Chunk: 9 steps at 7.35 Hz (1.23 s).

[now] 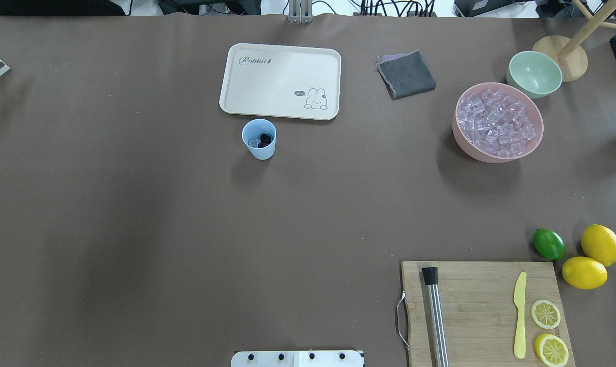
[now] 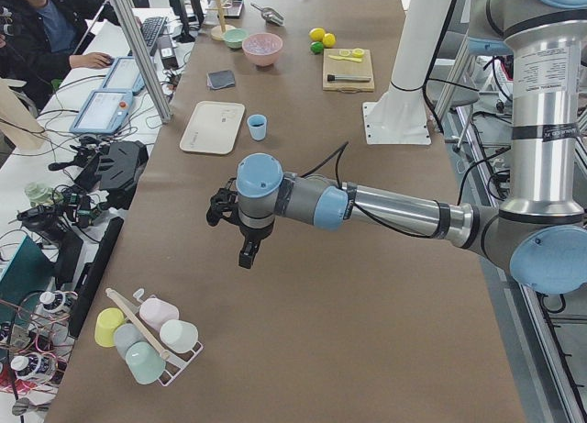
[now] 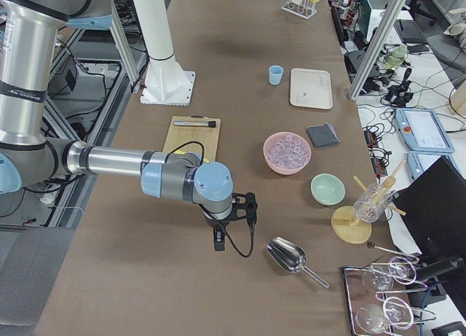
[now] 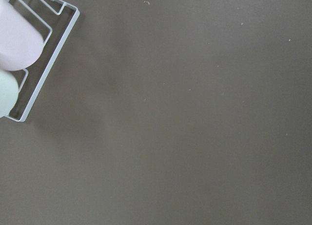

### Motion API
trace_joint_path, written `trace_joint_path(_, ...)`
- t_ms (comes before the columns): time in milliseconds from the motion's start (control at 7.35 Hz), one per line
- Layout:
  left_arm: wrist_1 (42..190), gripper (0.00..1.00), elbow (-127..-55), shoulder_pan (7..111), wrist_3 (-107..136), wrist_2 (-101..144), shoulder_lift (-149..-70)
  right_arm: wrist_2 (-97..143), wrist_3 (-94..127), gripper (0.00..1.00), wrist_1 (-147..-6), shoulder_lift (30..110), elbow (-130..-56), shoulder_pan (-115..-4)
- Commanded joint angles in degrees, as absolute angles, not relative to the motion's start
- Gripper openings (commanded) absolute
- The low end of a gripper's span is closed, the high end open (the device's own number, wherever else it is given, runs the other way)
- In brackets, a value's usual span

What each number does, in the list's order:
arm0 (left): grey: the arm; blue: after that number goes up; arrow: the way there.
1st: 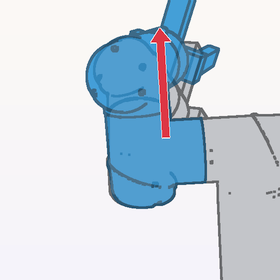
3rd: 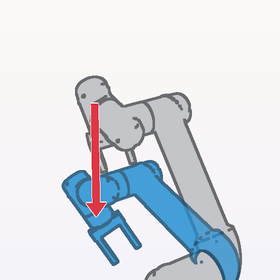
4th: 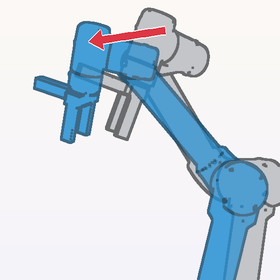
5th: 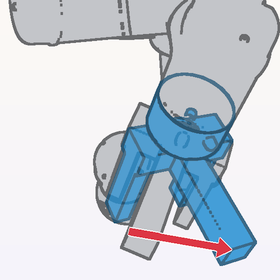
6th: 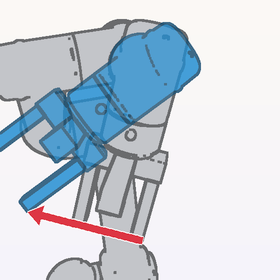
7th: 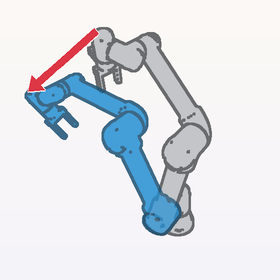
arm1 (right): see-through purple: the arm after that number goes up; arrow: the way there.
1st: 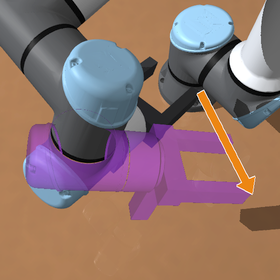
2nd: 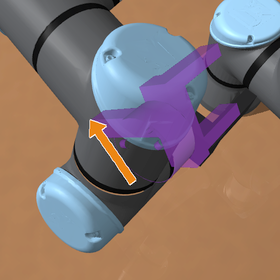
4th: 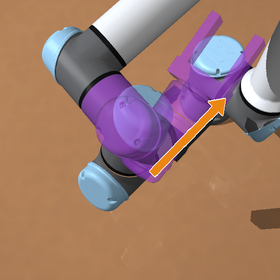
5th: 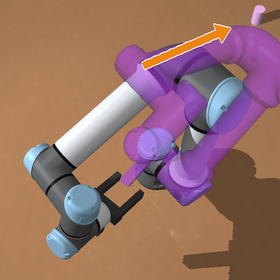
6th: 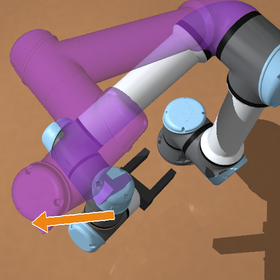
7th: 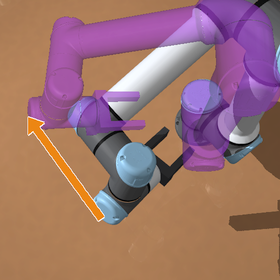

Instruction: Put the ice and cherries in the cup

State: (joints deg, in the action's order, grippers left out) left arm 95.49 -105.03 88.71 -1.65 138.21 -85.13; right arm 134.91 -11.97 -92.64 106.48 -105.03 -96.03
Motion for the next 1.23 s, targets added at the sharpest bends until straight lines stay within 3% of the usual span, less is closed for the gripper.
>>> trace_joint_path(0,98.2,0.98,-105.0,89.3,-1.8,138.2,-84.2,134.9,-12.0,0.99,-92.6,107.0,-105.2,-96.8)
trace_joint_path(1089,97.6,0.98,-104.7,89.3,-2.0,137.7,-80.6,134.8,-11.3,0.99,-97.3,105.3,-105.5,-97.4)
